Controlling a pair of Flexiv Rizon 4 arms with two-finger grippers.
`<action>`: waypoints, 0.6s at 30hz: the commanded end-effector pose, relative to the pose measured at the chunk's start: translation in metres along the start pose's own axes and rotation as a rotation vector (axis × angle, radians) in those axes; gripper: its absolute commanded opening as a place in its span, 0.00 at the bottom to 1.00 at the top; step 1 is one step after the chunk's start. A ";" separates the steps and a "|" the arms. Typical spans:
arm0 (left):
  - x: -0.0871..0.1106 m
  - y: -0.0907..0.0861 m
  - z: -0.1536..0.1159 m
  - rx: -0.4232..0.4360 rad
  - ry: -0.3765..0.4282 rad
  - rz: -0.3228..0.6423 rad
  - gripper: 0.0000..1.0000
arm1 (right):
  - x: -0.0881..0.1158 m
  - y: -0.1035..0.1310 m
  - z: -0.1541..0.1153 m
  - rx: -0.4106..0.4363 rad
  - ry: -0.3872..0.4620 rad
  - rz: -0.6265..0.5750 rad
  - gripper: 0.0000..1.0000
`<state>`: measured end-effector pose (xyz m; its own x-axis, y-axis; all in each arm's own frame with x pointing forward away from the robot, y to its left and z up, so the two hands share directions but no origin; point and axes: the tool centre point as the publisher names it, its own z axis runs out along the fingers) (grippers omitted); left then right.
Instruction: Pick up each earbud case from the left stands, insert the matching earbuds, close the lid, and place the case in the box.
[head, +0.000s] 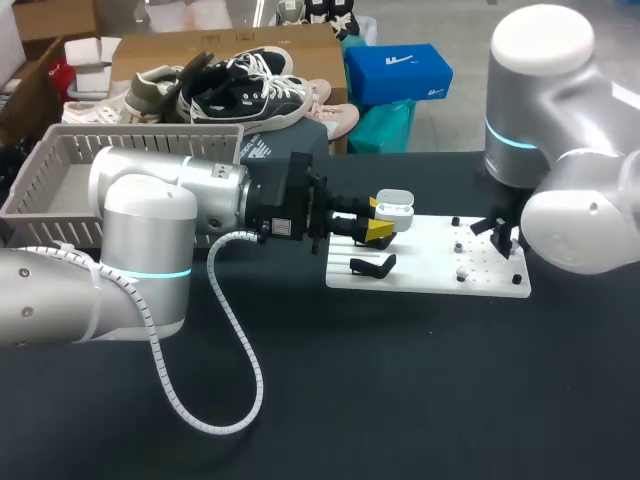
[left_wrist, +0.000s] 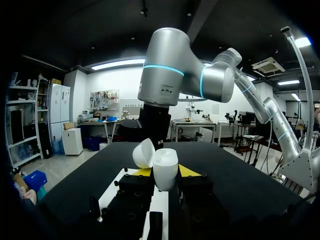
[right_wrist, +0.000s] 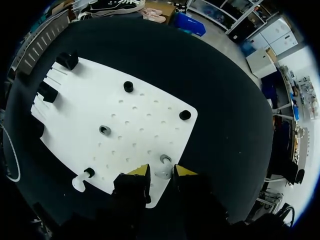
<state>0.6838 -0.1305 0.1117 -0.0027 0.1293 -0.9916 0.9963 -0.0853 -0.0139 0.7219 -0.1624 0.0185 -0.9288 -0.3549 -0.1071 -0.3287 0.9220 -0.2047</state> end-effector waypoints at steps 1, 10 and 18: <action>0.000 0.001 0.000 0.001 -0.001 0.000 0.00 | -0.001 0.000 0.000 0.002 0.001 0.001 0.27; 0.000 0.001 0.000 0.001 -0.001 0.000 0.00 | -0.001 -0.001 0.002 0.022 0.011 0.002 0.25; 0.000 0.001 0.000 0.001 -0.001 0.000 0.00 | 0.000 -0.001 0.001 0.038 0.010 0.006 0.24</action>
<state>0.6838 -0.1305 0.1117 -0.0027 0.1293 -0.9916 0.9963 -0.0853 -0.0139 0.7233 -0.1646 0.0176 -0.9319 -0.3496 -0.0966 -0.3198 0.9177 -0.2359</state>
